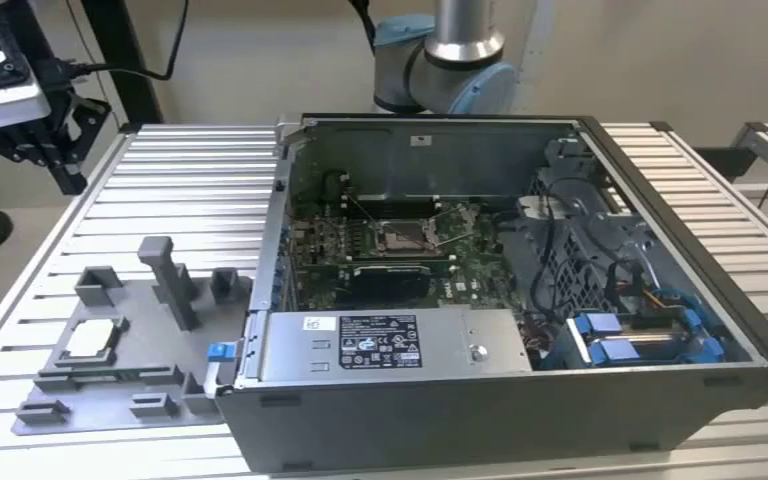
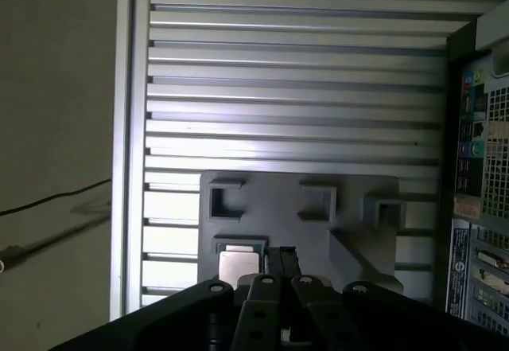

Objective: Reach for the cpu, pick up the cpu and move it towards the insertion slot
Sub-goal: 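Reach for the cpu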

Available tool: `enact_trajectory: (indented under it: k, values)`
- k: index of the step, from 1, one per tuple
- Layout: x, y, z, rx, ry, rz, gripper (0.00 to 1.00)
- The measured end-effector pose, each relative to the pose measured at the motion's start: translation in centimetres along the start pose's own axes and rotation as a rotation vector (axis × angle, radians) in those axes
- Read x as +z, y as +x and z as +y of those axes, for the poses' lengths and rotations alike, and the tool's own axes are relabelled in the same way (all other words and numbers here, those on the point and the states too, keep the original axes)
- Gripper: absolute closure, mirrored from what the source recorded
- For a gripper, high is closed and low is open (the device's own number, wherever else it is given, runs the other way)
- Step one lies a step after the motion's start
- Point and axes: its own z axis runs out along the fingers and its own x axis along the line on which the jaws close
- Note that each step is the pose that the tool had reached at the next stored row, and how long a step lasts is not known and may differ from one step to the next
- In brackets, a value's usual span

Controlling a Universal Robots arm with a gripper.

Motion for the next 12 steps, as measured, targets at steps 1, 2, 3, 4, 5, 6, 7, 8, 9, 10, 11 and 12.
enact_trajectory:
  k: [1,2,3,4,5,6,7,8,9,10,11,12]
  values:
    - [0.0,0.12,-0.23,0.0,0.0001,0.0,1.0]
    - [0.0,0.23,-0.48,0.0,0.0001,0.0,1.0]
    - [0.0,0.32,-0.73,0.0,-0.0001,-0.0001,1.0]
    - [0.0,0.4,-1.0,0.0,0.0,0.0,1.0]
    - [-0.01,0.5,-1.27,0.0,0.0001,0.0001,1.0]
    - [-0.01,0.6,-1.53,0.0,0.0001,0.0001,1.0]
    - [0.0,0.7,-1.79,0.0,0.0,0.0,1.0]
    - [0.0,0.79,-2.0,0.0,0.0001,0.0,1.0]
    - [0.02,0.89,-2.2,0.0,0.0,0.0,1.0]
    - [0.02,0.97,-2.38,0.0,0.0001,0.0001,1.0]
    - [0.03,1.06,-2.55,0.0,0.0,0.0,1.0]
    - [0.04,1.14,-2.73,0.0,0.0001,0.0001,1.0]
